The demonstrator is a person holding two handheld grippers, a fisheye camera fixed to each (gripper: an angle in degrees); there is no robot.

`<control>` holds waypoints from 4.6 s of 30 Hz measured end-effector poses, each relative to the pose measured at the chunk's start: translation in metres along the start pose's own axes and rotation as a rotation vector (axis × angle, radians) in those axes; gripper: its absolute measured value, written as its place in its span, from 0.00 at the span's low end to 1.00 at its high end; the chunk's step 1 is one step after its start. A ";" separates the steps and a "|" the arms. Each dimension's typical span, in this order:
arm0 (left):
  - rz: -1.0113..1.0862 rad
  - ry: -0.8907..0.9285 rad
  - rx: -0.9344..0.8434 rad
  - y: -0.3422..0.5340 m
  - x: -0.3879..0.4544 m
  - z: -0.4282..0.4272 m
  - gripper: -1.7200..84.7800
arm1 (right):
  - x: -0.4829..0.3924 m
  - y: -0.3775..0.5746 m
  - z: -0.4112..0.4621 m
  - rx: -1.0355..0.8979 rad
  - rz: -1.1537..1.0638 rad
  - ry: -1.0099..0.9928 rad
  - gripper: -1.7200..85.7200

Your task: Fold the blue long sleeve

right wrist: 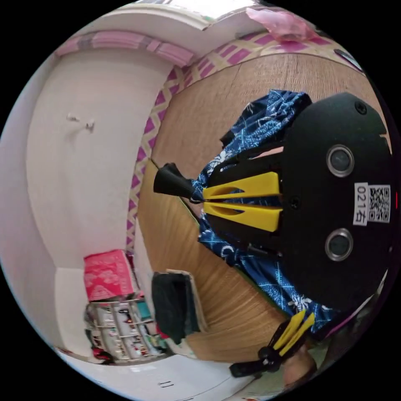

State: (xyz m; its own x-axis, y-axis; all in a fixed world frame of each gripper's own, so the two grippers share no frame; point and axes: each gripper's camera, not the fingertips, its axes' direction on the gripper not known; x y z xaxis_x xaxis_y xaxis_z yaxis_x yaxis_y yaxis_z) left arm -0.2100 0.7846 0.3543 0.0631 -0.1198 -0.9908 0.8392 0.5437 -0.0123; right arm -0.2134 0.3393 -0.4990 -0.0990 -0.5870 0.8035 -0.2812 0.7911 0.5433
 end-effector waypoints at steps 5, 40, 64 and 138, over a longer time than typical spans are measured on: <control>-0.029 0.003 0.019 0.024 -0.002 -0.035 0.08 | -0.095 0.018 0.131 -0.291 -0.198 0.073 0.01; -0.121 -0.224 -0.114 0.133 0.079 -0.076 0.11 | 0.128 0.311 -0.179 -0.322 0.378 -0.089 0.10; -0.372 -0.288 -0.174 0.155 0.036 -0.047 0.06 | 0.215 0.485 -0.168 -0.333 0.827 -0.446 0.06; -0.107 -0.333 -0.645 -0.192 -0.040 0.223 0.01 | 0.333 0.432 0.022 -0.443 0.728 -0.725 0.02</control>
State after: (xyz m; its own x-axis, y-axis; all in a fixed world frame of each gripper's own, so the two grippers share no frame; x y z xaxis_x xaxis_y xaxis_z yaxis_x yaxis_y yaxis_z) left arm -0.2526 0.4996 0.4262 0.2455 -0.3900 -0.8875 0.3718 0.8834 -0.2853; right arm -0.3886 0.4820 -0.0017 -0.6752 0.1934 0.7118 0.4206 0.8937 0.1562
